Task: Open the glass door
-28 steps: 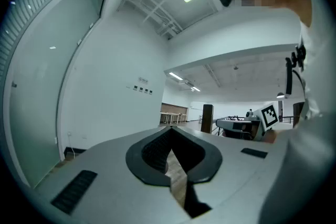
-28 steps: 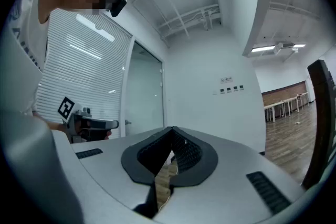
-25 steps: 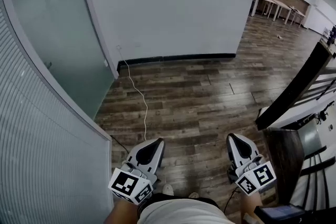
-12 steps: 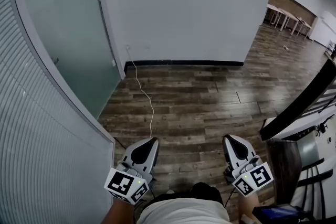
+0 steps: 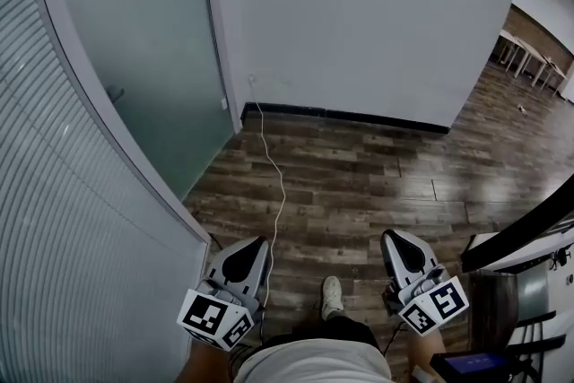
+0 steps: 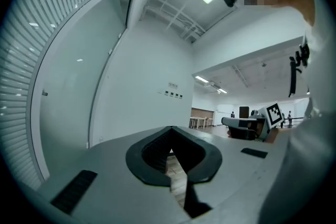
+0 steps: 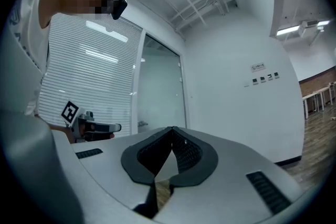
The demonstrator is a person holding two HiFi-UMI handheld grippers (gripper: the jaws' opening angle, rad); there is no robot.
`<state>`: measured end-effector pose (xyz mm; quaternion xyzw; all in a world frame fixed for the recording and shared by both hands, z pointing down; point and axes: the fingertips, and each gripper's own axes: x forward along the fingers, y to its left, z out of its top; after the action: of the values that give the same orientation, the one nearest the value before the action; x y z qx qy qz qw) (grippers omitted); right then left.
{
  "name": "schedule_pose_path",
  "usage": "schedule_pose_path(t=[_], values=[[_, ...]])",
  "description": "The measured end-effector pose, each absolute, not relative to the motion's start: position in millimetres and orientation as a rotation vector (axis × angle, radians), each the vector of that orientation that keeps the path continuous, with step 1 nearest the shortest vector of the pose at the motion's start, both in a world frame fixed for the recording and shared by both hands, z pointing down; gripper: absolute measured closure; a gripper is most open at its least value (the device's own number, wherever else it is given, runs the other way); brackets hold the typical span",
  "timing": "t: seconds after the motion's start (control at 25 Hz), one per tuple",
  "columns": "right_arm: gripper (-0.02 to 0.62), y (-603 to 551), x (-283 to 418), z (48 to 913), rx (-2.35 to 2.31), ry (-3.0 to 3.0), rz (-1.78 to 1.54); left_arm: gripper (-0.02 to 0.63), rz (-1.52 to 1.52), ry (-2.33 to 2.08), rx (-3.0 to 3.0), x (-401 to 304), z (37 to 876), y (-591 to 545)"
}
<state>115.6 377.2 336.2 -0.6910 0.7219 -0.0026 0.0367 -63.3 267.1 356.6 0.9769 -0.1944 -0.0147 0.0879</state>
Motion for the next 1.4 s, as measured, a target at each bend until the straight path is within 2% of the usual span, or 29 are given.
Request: schedule_pose_path(t=[0.76,1.4], values=[[0.595,151.7,264.9,330.9,-1.606,2.582,-0.047,0.612,-0.088,-1.176,2.779,50.6,333.8,112.8],[0.594,28.9,239.7,366.3,-1.299,2.771,-0.098,0.612,-0.095,-1.428,2.659,34.0,360.7,30.9]])
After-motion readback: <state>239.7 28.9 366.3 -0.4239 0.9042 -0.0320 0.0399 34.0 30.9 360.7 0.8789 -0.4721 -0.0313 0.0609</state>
